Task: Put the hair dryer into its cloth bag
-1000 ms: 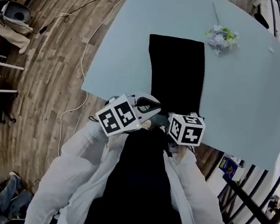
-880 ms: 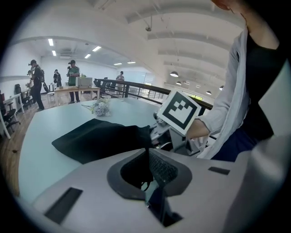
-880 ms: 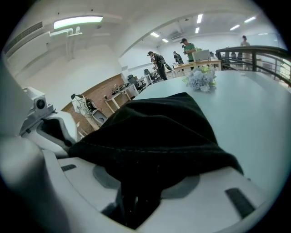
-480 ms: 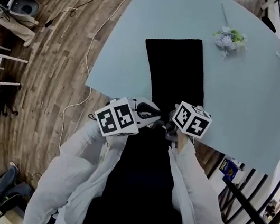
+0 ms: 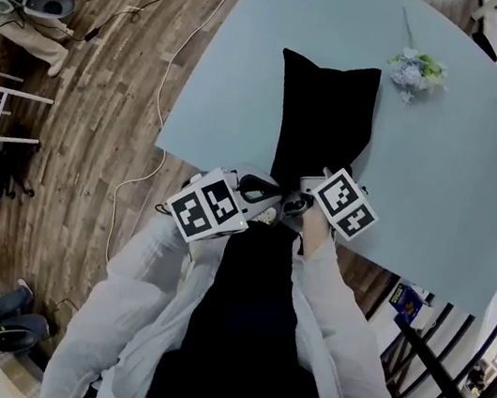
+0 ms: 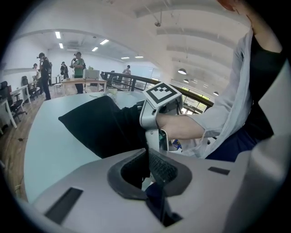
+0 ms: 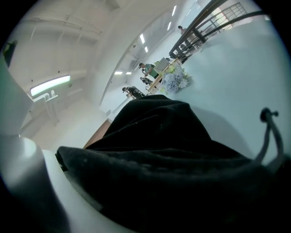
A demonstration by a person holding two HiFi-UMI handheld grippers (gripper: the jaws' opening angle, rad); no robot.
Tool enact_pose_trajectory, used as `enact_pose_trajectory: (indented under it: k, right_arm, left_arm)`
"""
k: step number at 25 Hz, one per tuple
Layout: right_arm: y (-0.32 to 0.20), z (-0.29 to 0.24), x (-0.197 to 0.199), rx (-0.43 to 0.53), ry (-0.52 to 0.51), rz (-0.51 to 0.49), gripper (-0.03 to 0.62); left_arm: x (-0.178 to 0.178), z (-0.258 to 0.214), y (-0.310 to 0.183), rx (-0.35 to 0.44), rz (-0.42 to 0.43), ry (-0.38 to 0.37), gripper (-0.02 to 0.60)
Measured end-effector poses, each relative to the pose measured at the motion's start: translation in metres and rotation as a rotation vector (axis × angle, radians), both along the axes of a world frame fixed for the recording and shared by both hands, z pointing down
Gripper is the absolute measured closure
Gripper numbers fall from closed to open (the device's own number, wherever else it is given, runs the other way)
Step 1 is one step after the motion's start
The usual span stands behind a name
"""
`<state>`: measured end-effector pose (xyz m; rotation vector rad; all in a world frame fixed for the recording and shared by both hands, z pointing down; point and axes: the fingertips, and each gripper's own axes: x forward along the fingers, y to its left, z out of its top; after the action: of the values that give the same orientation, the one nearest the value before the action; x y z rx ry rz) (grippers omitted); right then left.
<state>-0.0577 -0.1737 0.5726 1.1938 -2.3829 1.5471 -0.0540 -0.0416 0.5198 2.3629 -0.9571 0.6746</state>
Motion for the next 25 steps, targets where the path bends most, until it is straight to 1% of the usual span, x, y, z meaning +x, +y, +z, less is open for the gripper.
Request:
enact_pose_trajectory:
  k: [3, 4, 6, 7, 9, 11, 12, 13, 15, 18, 21, 25]
  right_arm:
    - [-0.012, 0.003, -0.008, 0.037, 0.023, 0.042, 0.399]
    - [-0.016, 0.005, -0.011, 0.052, 0.040, 0.051, 0.401]
    - [-0.023, 0.008, -0.015, 0.080, 0.083, 0.065, 0.401]
    - [-0.026, 0.011, -0.018, 0.091, 0.114, 0.068, 0.401]
    - [-0.030, 0.017, -0.025, 0.108, 0.216, 0.054, 0.401]
    - [-0.032, 0.025, -0.034, 0.114, 0.335, 0.010, 0.399]
    - [-0.032, 0.028, -0.038, 0.112, 0.374, -0.018, 0.397]
    - [-0.032, 0.030, -0.042, 0.110, 0.390, -0.045, 0.381]
    - [-0.031, 0.029, -0.047, 0.100, 0.359, -0.089, 0.361]
    - [-0.027, 0.024, -0.049, 0.082, 0.284, -0.139, 0.298]
    - [-0.018, 0.013, -0.044, 0.119, 0.252, -0.195, 0.293]
    - [0.015, 0.006, -0.035, 0.142, 0.214, -0.324, 0.299]
  left_arm:
    - [-0.015, 0.007, -0.005, -0.004, -0.038, -0.040, 0.551]
    - [-0.020, 0.010, -0.007, -0.008, -0.050, -0.042, 0.551]
    - [-0.026, 0.012, -0.010, -0.021, -0.078, -0.021, 0.551]
    - [-0.029, 0.014, -0.012, -0.031, -0.093, -0.009, 0.551]
    - [-0.037, 0.021, -0.014, -0.053, -0.119, -0.005, 0.551]
    - [-0.045, 0.031, -0.015, -0.071, -0.134, -0.021, 0.551]
    - [-0.048, 0.035, -0.016, -0.074, -0.142, -0.030, 0.551]
    - [-0.050, 0.038, -0.016, -0.074, -0.151, -0.034, 0.551]
    - [-0.054, 0.039, -0.017, -0.069, -0.172, -0.027, 0.551]
    - [-0.057, 0.039, -0.018, -0.063, -0.198, 0.000, 0.551]
    - [-0.059, 0.041, -0.019, -0.051, -0.218, -0.003, 0.551]
    - [-0.056, 0.043, -0.021, -0.018, -0.229, -0.016, 0.551]
